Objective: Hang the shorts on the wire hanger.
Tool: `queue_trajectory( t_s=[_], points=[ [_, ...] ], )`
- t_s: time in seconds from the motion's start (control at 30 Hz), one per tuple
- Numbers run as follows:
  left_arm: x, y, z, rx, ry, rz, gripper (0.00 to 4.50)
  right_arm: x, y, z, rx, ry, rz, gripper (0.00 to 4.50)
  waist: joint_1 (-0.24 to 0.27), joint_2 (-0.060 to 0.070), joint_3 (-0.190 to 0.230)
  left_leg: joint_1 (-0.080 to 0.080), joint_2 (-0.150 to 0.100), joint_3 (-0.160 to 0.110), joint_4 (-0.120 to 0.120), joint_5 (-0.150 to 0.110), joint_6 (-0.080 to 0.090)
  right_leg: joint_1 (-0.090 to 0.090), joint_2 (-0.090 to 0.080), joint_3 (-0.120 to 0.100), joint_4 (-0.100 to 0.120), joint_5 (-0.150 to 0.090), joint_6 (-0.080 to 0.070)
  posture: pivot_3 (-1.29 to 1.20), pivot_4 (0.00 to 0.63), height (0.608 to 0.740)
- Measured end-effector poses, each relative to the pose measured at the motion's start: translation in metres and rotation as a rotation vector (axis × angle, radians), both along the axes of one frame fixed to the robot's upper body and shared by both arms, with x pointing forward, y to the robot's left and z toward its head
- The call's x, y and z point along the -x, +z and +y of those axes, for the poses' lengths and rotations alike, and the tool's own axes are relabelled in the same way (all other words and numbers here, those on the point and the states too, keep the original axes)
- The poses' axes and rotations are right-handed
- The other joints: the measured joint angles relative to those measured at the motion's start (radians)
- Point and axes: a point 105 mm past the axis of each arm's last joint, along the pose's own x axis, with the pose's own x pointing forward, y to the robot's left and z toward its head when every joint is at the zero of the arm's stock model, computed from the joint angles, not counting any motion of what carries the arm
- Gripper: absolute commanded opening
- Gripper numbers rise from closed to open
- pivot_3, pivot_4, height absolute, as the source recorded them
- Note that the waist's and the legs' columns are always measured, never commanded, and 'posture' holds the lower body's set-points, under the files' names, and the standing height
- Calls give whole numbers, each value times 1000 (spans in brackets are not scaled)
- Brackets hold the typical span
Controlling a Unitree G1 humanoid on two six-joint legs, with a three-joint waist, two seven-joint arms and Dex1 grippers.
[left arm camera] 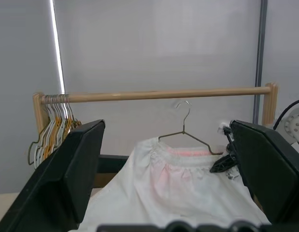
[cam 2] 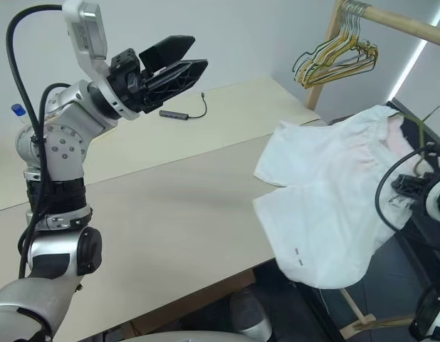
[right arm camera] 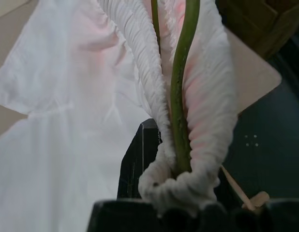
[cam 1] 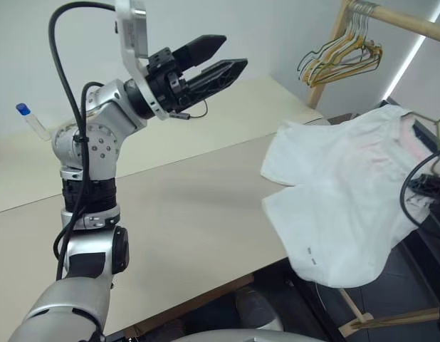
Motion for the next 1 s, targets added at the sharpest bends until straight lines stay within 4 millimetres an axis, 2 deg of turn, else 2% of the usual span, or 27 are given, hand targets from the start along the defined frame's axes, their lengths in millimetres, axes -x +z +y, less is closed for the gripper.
queue_trajectory(
  t_s=[0.2, 0.5, 0.7, 0.93, 1.0],
  points=[
    [2, 1, 0, 0, -1, -9, 4491, -12, 19, -29, -7, -160, -26, 0, 3, 0, 0, 0, 0, 1, 0, 0, 0, 0, -2, 0, -2, 1, 1, -380, 0, 740],
    [6, 5, -1, 0, -1, -30, 4491, -33, 32, -64, -46, -328, -43, 0, 2, 1, 0, 0, -2, 2, 0, 0, 0, 1, -2, 1, -3, 1, 1, -359, 0, 740],
    [7, 5, 0, -1, 5, -36, 4491, -38, 28, -79, -101, -415, -39, 0, 2, 1, 1, 0, -2, 3, 0, 0, 1, 2, -2, 1, -4, 1, 1, -347, 0, 740],
    [9, 7, 2, -13, 18, -53, 4491, -38, 15, -82, -126, -447, 1, 0, 3, 1, 1, 0, -3, 4, 0, 0, 1, 2, -2, 1, -6, 1, 3, -341, 0, 740],
    [10, 5, 3, -17, 21, -53, 4500, -39, 13, -81, -123, -443, 5, 693, 3, 1, 1, 0, -3, 4, 0, 0, 0, 3, -2, 1, -7, 1, 5, -341, 0, 740]
  ],
)
